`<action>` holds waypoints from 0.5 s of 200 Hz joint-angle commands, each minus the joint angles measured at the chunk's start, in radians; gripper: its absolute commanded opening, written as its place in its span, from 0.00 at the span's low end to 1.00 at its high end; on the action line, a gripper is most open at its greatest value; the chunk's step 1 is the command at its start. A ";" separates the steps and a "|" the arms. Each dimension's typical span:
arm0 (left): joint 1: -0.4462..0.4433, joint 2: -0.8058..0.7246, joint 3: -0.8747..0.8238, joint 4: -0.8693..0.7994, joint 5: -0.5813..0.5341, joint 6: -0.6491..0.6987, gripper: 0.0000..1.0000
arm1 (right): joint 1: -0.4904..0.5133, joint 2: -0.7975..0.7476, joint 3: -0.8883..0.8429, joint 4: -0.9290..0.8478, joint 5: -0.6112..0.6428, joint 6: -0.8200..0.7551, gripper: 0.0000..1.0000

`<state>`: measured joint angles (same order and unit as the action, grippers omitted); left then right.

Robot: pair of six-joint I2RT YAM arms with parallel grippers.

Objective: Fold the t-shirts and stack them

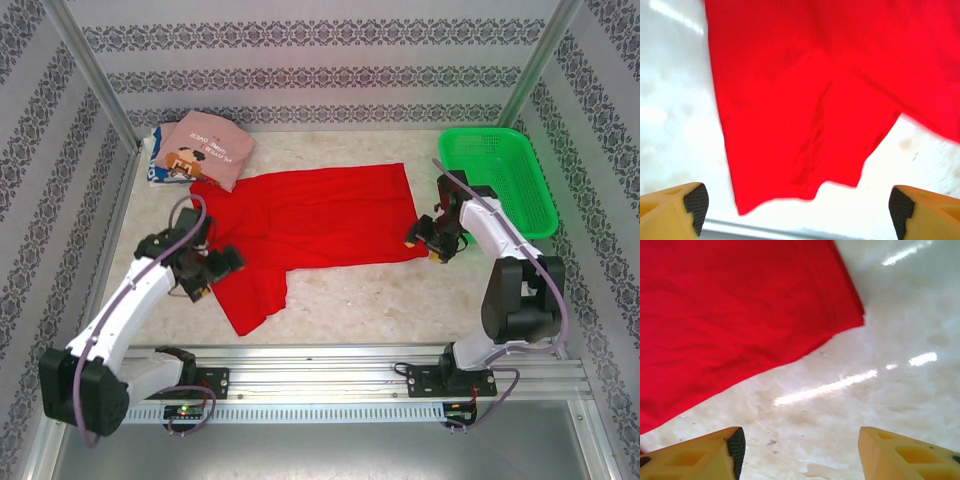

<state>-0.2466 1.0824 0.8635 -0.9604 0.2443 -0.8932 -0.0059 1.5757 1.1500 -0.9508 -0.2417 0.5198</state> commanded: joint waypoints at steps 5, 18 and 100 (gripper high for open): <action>-0.092 -0.047 -0.081 -0.016 0.018 -0.176 0.92 | -0.051 0.007 -0.044 0.066 0.039 0.007 0.60; -0.128 -0.040 -0.106 0.017 0.015 -0.204 0.92 | -0.072 0.036 -0.058 0.125 0.003 0.017 0.59; -0.288 -0.003 -0.150 -0.081 0.039 -0.265 0.83 | -0.095 0.138 -0.010 0.217 -0.047 0.014 0.58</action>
<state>-0.4793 1.1107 0.7273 -0.9581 0.2653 -1.1019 -0.0898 1.6875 1.1217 -0.7353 -0.2581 0.5362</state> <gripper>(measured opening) 0.837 0.577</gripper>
